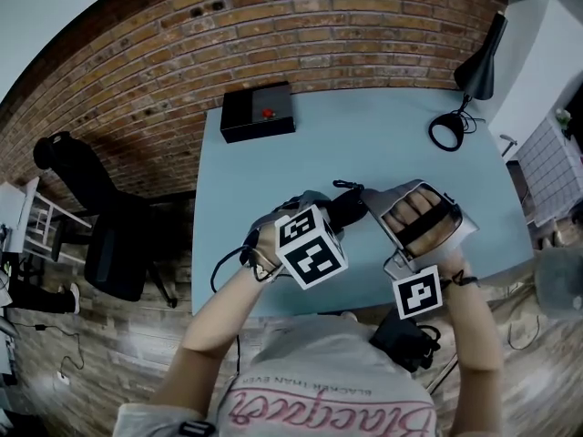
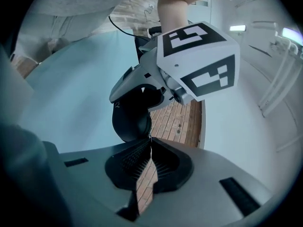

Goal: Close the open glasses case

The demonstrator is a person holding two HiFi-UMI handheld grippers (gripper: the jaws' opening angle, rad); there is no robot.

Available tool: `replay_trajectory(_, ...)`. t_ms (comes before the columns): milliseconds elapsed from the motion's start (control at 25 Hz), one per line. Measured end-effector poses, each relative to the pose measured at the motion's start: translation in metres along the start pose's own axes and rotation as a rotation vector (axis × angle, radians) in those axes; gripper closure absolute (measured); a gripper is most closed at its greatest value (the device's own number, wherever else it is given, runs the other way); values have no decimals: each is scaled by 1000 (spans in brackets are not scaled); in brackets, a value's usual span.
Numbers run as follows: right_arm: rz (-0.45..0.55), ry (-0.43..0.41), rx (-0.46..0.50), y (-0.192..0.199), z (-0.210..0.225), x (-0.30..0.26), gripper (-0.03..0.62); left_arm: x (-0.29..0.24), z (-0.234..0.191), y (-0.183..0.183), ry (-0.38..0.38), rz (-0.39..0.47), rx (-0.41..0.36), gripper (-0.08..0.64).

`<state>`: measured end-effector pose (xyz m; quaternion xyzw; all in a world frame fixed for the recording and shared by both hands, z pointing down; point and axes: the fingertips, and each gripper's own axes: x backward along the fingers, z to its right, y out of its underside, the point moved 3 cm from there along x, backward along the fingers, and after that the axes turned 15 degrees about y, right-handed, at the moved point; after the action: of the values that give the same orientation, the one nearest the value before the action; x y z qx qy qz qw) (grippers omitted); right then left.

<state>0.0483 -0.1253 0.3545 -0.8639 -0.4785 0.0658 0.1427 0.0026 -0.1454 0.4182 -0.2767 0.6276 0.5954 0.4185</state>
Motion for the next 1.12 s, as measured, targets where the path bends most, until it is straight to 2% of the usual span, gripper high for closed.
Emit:
replay_trajectory(160, 26, 9, 82, -10, -4, -3, 574, -5, -2, 6, 5, -39, 17, 321)
replay_trajectory(280, 26, 9, 110, -16, -8, -6, 574, -11, -2, 10, 12, -51, 50, 321)
replay_trajectory(360, 16, 9, 79, -16, -9, -6, 574, -12, -1, 11, 17, -42, 64, 321)
replay_trajectory(400, 8, 7, 30, -14, -8, -6, 574, -12, -1, 10, 23, -30, 67, 321)
replay_trajectory(640, -27, 23, -376, 0, 9, -4, 568, -3, -3, 7, 64, 106, 80, 314)
replay_trajectory(720, -67, 15, -530, 11, 16, -2, 523, 1, -6, 7, 91, 189, 101, 313)
replay_trajectory(800, -105, -4, -757, 24, 24, 0, 495, 7, -7, 5, 161, 312, 132, 311)
replay_trajectory(960, -108, -42, -1253, 45, 39, -1, 473, 30, -9, -8, 376, 608, 233, 311)
replay_trajectory(1040, -102, -72, -1430, 50, 40, -1, 465, 45, -12, -14, 482, 770, 300, 310)
replay_trajectory(1120, -99, -121, -1542, 51, 33, 1, 460, 58, -17, -19, 564, 921, 356, 308)
